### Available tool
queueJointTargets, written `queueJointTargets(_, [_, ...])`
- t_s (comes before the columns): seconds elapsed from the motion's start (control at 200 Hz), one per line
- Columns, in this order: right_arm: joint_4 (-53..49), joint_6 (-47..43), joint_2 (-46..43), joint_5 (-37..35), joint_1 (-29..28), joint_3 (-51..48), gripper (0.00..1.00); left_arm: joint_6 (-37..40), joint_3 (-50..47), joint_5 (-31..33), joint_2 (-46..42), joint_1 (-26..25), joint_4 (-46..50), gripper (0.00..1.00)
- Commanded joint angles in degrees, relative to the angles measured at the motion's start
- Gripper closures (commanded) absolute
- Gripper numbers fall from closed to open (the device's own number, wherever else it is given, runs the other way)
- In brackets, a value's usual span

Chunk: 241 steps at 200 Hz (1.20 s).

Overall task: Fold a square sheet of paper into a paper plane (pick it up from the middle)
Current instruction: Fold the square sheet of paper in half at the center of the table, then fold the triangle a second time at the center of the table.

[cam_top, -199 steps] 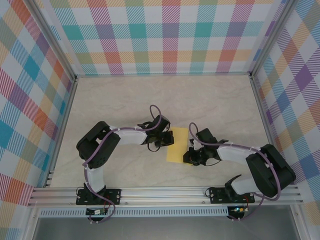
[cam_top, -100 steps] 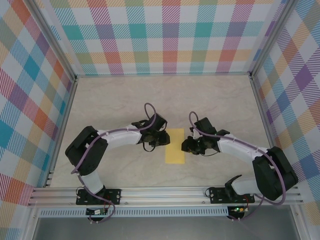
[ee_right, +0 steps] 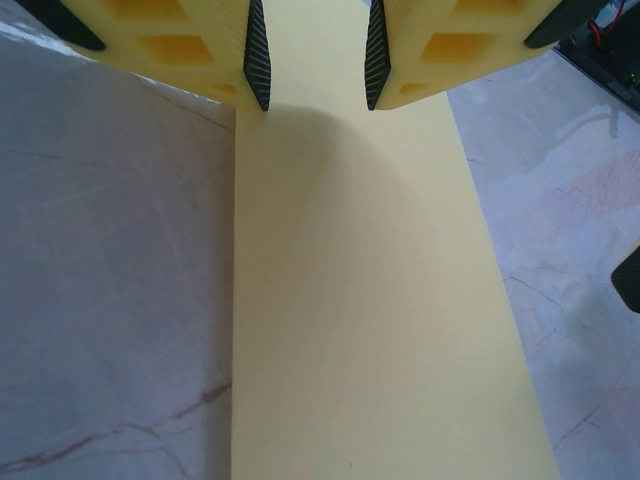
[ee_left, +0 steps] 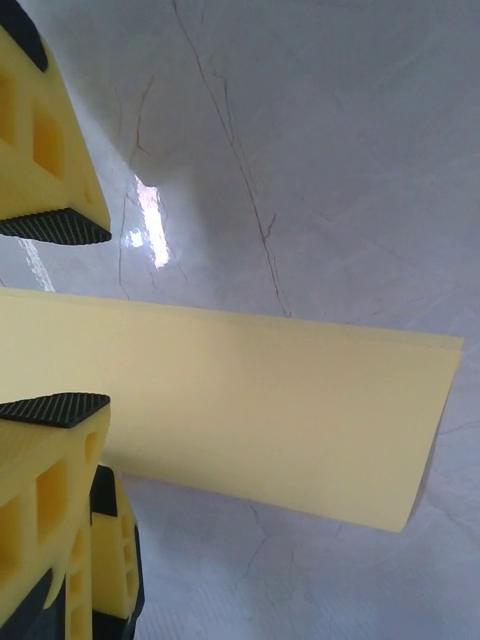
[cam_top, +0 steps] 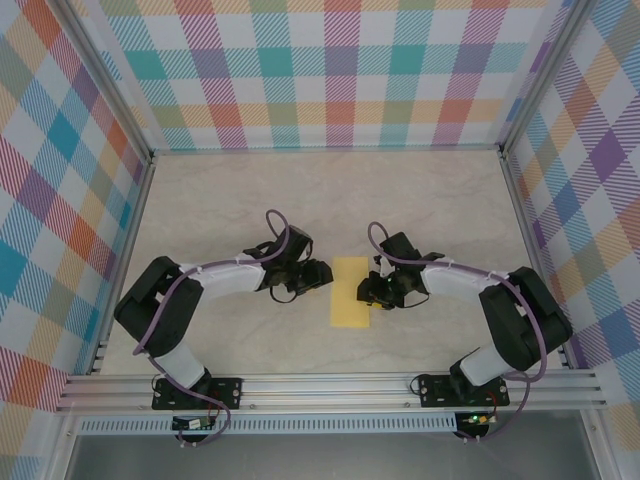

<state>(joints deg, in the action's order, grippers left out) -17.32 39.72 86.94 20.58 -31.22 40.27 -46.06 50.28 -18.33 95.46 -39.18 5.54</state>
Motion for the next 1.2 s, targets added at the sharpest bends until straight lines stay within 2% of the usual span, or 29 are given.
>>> queueJointTargets(0.0, [0.43, -0.12, 1.19, 0.31, 0.23, 1.26, 0.67, -0.9, 0.76, -2.21, 1.49, 0.33, -1.3, 0.55])
queueJointTargets(0.185, [-0.57, -0.36, 1.1, -1.37, 0.5, -0.17, 0.66, -1.04, 1.82, -3.22, 3.05, 0.34, -1.15, 0.54])
queueJointTargets(0.65, [4.85, 2.76, 0.79, 0.4, 2.24, -6.17, 0.66, -2.05, 2.72, -6.44, 5.5, -0.06, -3.66, 0.53])
queueJointTargets(1.2, [4.84, 1.96, 3.21, 0.61, 2.31, -6.57, 0.66, -4.01, 2.55, -9.07, 9.04, -0.89, -9.94, 0.63])
